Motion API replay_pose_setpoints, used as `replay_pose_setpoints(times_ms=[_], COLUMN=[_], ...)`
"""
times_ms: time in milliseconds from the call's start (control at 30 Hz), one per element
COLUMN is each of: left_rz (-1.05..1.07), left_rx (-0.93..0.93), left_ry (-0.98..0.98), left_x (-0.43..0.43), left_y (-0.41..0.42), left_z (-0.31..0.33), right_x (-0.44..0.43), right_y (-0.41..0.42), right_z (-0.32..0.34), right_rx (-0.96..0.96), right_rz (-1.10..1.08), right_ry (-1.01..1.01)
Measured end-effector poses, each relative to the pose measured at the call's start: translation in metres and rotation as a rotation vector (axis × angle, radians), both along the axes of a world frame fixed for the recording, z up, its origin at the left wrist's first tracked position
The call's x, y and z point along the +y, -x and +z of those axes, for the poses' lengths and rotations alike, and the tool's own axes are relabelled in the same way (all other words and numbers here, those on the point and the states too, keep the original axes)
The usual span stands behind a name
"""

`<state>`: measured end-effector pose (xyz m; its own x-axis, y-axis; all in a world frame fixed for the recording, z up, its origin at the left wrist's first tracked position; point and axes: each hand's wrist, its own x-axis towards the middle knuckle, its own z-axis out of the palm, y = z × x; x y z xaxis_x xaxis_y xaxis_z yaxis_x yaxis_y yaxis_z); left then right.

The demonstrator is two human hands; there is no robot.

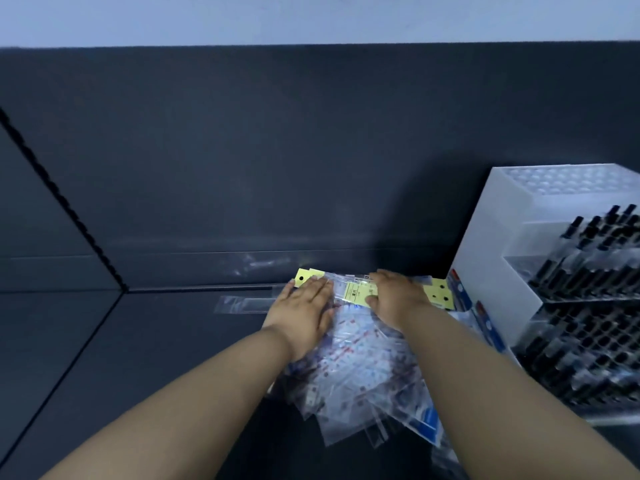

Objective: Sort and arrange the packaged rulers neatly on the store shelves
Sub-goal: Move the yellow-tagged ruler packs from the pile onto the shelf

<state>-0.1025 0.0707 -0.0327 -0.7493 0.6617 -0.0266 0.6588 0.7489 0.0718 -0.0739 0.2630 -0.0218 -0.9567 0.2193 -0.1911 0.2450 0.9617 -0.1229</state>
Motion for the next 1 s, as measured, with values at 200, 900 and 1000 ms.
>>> replay_pose_setpoints(times_ms=[200,900,1000], left_rz=[0.087,0.079,0.029], left_rx=[0.077,-0.198,-0.101], left_ry=[-0.059,-0.033,0.068], left_x=[0.002,0.002,0.004], left_y=[0.013,0.011,0.001], left_z=[0.013,0.036,0.029], right_x=[0.011,0.003,0.003], right_y=[0.003,-0.025,-0.028], right_z=[0.001,0.018,0.012], right_rx=[0.155,0.128,0.097], right_rz=[0.084,0.267,0.289], right_ry=[-0.024,0.227,0.204])
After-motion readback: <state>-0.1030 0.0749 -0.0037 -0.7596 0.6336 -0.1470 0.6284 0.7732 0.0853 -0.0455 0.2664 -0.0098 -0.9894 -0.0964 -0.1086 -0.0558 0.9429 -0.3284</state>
